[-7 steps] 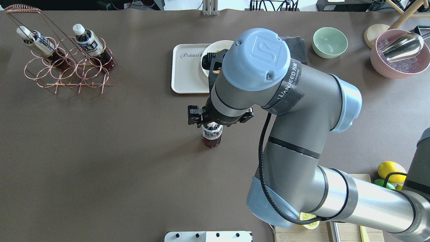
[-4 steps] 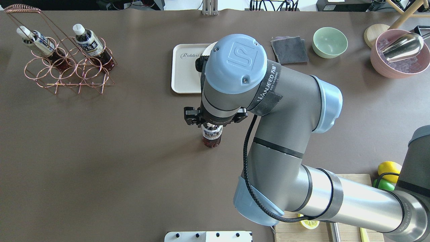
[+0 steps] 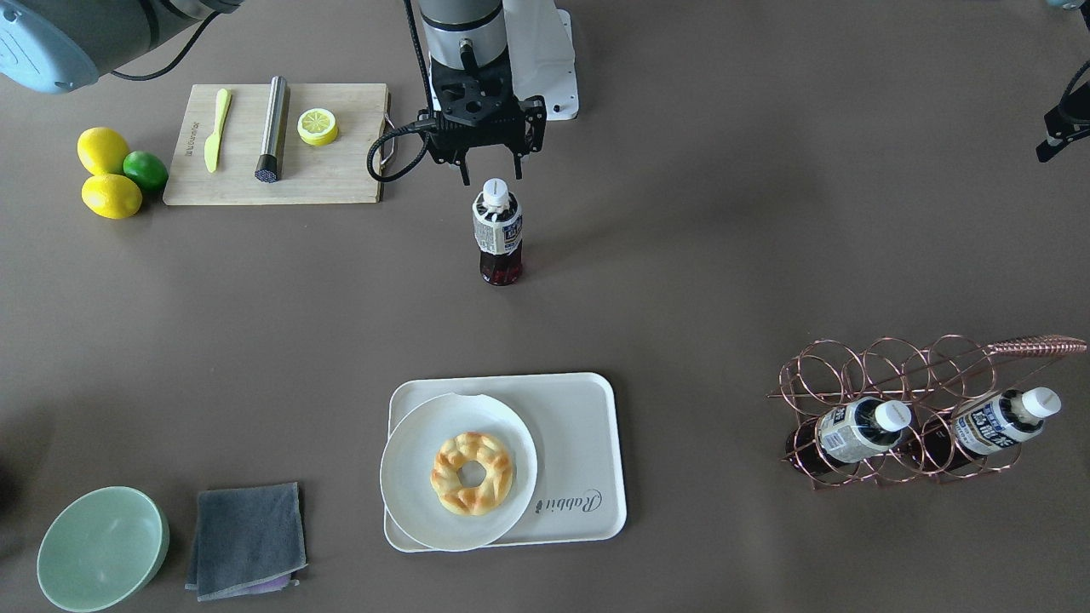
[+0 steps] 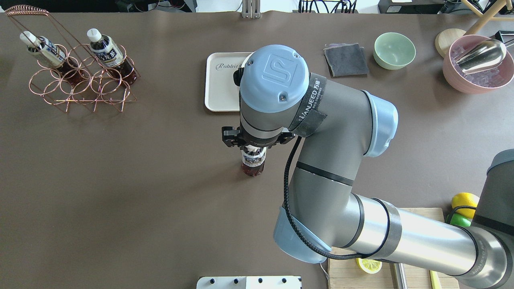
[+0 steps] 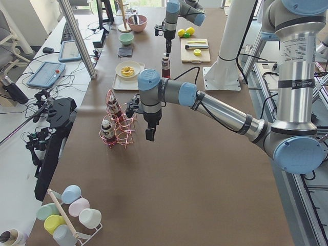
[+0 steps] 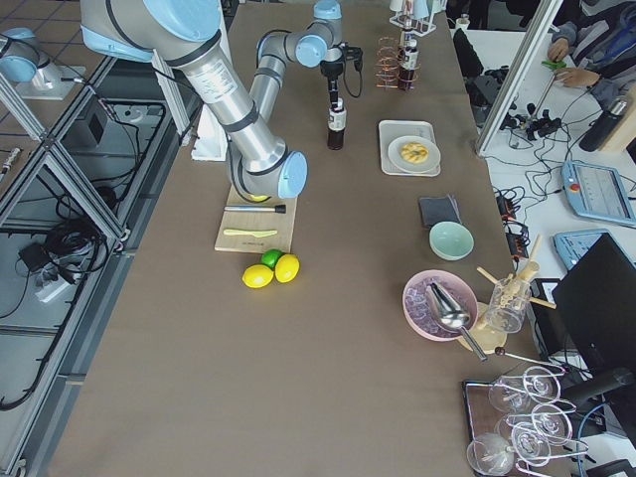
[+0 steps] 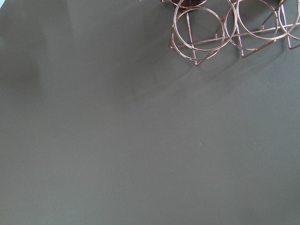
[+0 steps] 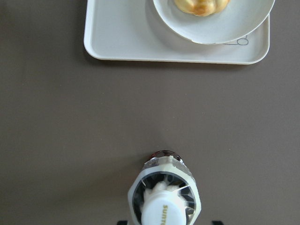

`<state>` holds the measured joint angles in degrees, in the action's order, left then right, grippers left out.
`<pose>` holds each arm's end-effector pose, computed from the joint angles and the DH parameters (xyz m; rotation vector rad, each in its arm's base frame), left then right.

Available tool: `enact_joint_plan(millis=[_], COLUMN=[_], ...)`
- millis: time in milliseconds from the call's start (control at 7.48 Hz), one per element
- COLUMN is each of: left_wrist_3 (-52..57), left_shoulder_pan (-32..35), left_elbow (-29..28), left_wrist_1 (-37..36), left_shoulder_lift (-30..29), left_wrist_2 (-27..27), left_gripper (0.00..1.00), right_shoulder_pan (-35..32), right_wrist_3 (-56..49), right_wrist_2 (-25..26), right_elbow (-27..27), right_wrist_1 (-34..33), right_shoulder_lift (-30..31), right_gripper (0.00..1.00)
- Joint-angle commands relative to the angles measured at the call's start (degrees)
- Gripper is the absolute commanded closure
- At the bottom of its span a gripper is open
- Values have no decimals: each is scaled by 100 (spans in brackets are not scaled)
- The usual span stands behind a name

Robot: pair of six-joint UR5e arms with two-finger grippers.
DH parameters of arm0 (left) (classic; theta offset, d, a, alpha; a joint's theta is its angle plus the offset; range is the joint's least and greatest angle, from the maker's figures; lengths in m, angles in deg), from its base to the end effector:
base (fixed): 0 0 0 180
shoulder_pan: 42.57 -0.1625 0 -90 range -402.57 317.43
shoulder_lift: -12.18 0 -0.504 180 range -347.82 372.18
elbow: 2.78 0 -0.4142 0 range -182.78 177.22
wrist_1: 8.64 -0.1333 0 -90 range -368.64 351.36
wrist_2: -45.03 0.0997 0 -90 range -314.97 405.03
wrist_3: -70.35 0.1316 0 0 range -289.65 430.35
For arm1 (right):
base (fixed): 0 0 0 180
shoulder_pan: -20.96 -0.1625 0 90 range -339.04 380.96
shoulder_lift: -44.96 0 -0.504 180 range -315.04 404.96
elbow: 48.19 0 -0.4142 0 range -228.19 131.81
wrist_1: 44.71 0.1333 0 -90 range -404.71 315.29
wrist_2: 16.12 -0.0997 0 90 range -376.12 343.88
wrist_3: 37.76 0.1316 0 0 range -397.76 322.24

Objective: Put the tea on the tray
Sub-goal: 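Close the right gripper on the bottle cap and lift it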

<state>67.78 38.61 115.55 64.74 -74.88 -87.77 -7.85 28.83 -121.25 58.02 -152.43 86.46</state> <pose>0.0274 -0.4629 0.5685 0.0712 0.7571 0.1609 -0.5791 -0.4314 0.1357 0.1351 -0.8412 -0.0198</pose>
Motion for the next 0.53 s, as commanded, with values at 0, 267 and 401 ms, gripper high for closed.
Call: enact_joint_plan(millis=[0,267,401], left_wrist_3=[12,20,29], left_shoulder_pan=[3,-6,3], left_elbow=[-21,-64,-99], left_wrist_1=[1,1,9], left_shoulder_lift=[-22,-22,-30], left_wrist_2=[0,0,0], left_gripper=[3,3,3], right_shoulder_pan=[-2,7,7], right_wrist_3=[-5,47,56], right_wrist_2=[63,63,72], right_elbow=[-74,-101,-223], right_wrist_1=[32,32,58], right_shoulder_lift=[-19,-54,-124], right_gripper=[34,40,40])
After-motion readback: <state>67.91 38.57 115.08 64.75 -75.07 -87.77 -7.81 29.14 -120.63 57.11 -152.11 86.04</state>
